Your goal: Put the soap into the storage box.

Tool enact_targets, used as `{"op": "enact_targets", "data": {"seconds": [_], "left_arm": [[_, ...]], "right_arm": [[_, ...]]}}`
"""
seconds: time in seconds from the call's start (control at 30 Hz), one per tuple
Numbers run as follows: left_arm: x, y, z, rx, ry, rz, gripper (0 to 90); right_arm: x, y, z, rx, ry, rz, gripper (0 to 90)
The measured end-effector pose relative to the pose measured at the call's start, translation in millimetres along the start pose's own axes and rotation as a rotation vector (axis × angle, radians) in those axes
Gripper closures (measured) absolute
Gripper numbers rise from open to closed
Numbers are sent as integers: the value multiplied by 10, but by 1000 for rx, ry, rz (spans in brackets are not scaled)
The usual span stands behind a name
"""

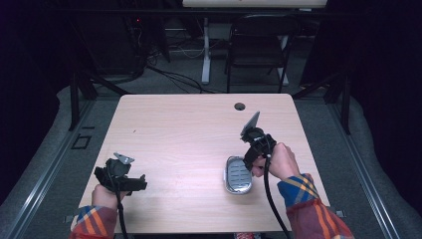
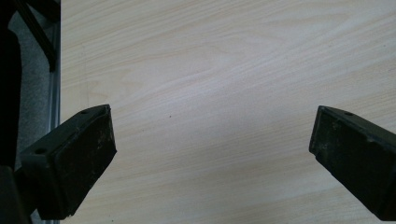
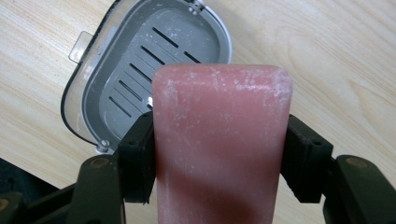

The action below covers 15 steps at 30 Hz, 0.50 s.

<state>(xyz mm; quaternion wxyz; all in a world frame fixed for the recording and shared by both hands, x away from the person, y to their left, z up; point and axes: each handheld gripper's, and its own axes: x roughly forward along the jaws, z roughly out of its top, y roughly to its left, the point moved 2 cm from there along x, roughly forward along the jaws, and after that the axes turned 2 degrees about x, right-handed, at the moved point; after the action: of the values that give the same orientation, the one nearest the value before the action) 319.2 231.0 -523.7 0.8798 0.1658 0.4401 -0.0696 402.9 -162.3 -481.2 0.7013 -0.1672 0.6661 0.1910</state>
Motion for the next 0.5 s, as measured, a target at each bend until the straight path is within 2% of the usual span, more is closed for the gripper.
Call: {"op": "enact_targets", "data": {"seconds": [0.2, 0.23, 0.27, 0.5], "left_arm": [[4, -2, 2, 1, 2, -1, 2], [3, -2, 2, 2, 2, -1, 2], [3, -2, 2, 2, 2, -1, 2], [4, -2, 2, 4, 2, -2, 3]], "right_arm": [[87, 77, 78, -11, 20, 2, 372], [112, 92, 85, 1, 11, 8, 372], [115, 91, 99, -12, 31, 4, 373], [199, 131, 150, -21, 60, 10, 372]]}}
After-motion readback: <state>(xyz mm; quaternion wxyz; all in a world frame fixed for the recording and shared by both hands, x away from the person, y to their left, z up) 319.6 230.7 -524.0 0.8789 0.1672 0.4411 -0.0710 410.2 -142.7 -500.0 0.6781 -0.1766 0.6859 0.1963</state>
